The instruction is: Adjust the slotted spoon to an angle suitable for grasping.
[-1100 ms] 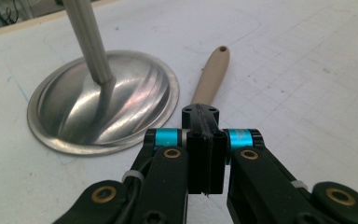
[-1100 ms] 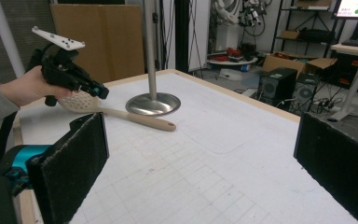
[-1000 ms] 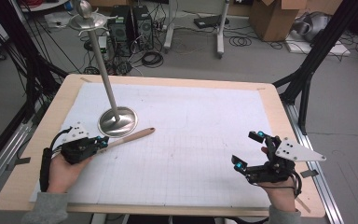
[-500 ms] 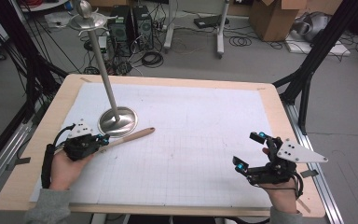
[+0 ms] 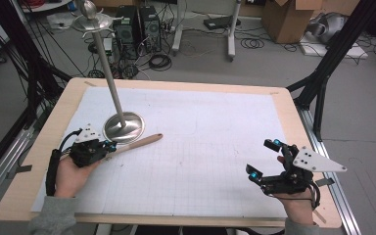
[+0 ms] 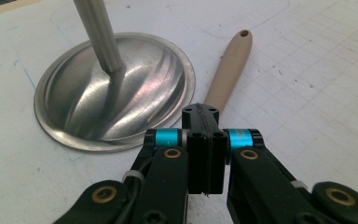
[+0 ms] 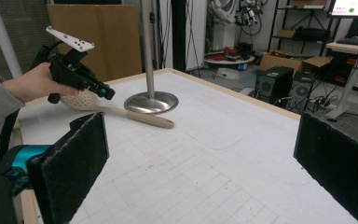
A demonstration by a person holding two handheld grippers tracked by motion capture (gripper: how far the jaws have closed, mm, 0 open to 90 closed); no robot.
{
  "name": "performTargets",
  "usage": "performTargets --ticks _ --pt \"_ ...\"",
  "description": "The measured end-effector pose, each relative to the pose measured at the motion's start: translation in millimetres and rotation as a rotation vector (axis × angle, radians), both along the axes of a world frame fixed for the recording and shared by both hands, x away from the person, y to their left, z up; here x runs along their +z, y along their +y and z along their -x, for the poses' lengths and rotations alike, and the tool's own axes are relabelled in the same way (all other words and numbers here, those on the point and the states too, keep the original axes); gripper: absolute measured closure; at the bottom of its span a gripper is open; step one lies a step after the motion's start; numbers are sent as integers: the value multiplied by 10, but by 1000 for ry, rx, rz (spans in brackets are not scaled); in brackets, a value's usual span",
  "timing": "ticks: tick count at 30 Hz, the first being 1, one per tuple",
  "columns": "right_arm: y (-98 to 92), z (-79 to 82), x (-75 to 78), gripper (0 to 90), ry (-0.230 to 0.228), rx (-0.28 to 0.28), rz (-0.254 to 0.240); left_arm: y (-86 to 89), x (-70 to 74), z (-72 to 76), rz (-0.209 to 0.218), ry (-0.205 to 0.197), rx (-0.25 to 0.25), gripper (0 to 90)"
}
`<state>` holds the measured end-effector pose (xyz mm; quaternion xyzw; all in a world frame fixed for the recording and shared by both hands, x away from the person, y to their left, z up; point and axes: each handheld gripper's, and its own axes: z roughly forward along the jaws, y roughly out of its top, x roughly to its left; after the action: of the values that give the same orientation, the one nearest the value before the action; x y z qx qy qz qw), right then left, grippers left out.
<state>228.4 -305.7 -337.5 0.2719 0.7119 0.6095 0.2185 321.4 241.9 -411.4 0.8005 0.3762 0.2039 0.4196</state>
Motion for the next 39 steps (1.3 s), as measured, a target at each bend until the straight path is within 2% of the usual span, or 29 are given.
performTargets --ticks 2,8,14,21,26,32,39 --pt "1 1 0 20 4 -1 -1 -1 -1 7 -8 -1 -6 897" --pt "-4 0 4 19 -3 -1 -1 5 10 26 3 -2 -4 897" --pt "-10 0 6 19 -7 -3 -3 -26 81 25 5 -17 -16 897" --pt "-8 -11 -13 19 9 -3 -6 -55 39 -90 -5 17 -14 896" --pt "-32 -16 -12 19 6 -9 -12 -102 -15 -141 -31 25 -17 896" --pt "-28 -21 -15 19 6 -4 -14 -87 -78 -230 -41 68 15 896" --pt "-18 -25 -17 19 9 2 -12 -42 -144 -295 -75 112 18 897"
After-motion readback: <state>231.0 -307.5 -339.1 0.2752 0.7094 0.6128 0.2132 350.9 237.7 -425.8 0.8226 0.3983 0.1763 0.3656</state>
